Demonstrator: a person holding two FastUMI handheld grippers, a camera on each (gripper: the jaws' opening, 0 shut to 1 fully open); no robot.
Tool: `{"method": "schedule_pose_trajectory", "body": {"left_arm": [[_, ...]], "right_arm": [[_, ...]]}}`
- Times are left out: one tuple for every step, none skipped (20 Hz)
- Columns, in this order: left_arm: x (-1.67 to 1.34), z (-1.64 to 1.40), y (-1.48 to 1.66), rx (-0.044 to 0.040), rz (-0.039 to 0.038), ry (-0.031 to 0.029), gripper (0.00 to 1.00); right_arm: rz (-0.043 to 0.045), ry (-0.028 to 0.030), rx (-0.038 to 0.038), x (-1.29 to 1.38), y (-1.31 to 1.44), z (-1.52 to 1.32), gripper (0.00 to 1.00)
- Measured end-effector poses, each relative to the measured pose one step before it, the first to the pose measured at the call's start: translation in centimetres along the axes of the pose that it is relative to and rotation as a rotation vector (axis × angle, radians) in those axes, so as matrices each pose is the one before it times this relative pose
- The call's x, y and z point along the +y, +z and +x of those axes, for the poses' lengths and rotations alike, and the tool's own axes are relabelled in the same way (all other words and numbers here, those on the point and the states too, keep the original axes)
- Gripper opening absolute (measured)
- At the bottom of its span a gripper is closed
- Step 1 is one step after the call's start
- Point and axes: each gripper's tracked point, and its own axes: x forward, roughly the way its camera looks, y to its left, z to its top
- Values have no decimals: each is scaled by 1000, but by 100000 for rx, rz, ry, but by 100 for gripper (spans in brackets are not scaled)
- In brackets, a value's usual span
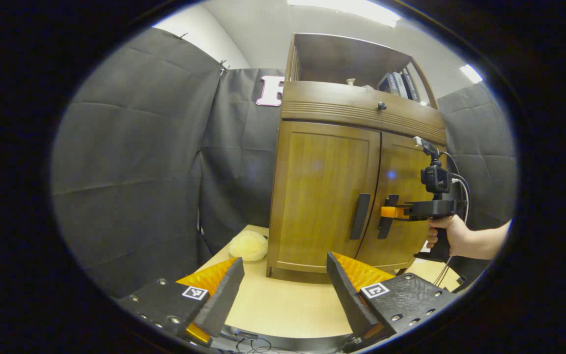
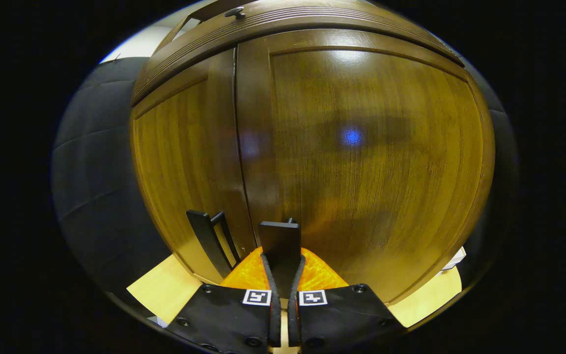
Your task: Open the right door of the double-door shoe cabinet with the right hand, and open the left door with the left hand.
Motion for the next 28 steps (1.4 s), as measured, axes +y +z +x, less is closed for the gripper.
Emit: {"method": "schedule_pose_trajectory", "body": {"left_arm": [[-52,-15,183,-420,292,-479,99],[-150,-71,138,-540,221,-614,99],[-98,-52,177,-575,141,-715,99],[-54,-91,-57,-386,203,-737,99],[-69,-113,26,-179,199,-749,99],[-144,-88,83,-80,204,-814,99],[-42,-76,-22,105,159,-505,99],[-69,-35,-33,381,-20,-521,99],[-56,4,-112,345,-240,-601,99],[-61,44,-182,310,-301,-710,99],[65,-159,24,595,-91,-804,99],[-222,332,117,554,246,-781,99],[-34,-13,23,398,201,-697,99],[-68,46,-199,311,231,-778,99],[-88,-18,18,76,175,-799,99],[-110,-143,-53,83,73,-817,96],[-129,-83,87,-71,108,-927,96],[-120,-155,43,-121,312,-1029,99],[-100,-110,107,-150,561,-909,96],[-56,-25,-169,-122,657,-812,99],[145,-397,69,-24,505,-797,99],[-66,-20,-86,29,297,-846,97],[-301,285,-10,98,110,-835,97],[-48,-63,31,144,90,-812,99],[-98,-91,189,42,48,-735,99],[-127,-58,-78,-68,108,-776,99],[-87,-17,13,-55,92,-691,99],[14,-83,-141,-47,156,-721,99]], "right_arm": [[-674,-595,-464,68,169,-231,4],[423,-368,-114,66,135,-142,7],[526,-53,-341,104,313,-176,4],[-184,310,202,104,208,-241,7],[-451,358,-86,66,-76,-398,7],[-245,265,136,65,-179,-568,7],[-5,146,-57,196,-382,-579,7],[142,70,13,-103,-103,-405,7],[163,55,-60,77,-94,-431,7],[175,115,-165,29,-149,-501,7],[212,23,-122,107,-234,-418,7],[57,44,-230,-33,-210,-471,7],[-218,0,-63,10,-207,-515,7],[-39,142,-91,-102,-65,-558,6],[84,62,17,-86,-136,-474,5],[-2,127,1,-11,-156,-371,4],[-66,-40,40,53,97,-200,4],[152,-34,-101,-2,105,-78,4],[2,-179,-124,-52,52,-13,4],[-258,-135,-10,-18,161,-123,4],[-405,-167,105,-130,57,-141,4],[-226,-11,229,-67,131,-111,4],[-156,36,173,-32,23,-123,4],[-180,55,127,-79,145,-89,4],[-184,13,-166,-111,184,-108,4],[-153,-113,-101,-141,-24,-266,4],[-79,-234,-176,-152,-89,-153,4],[-314,-382,15,-126,123,-59,4]]}}
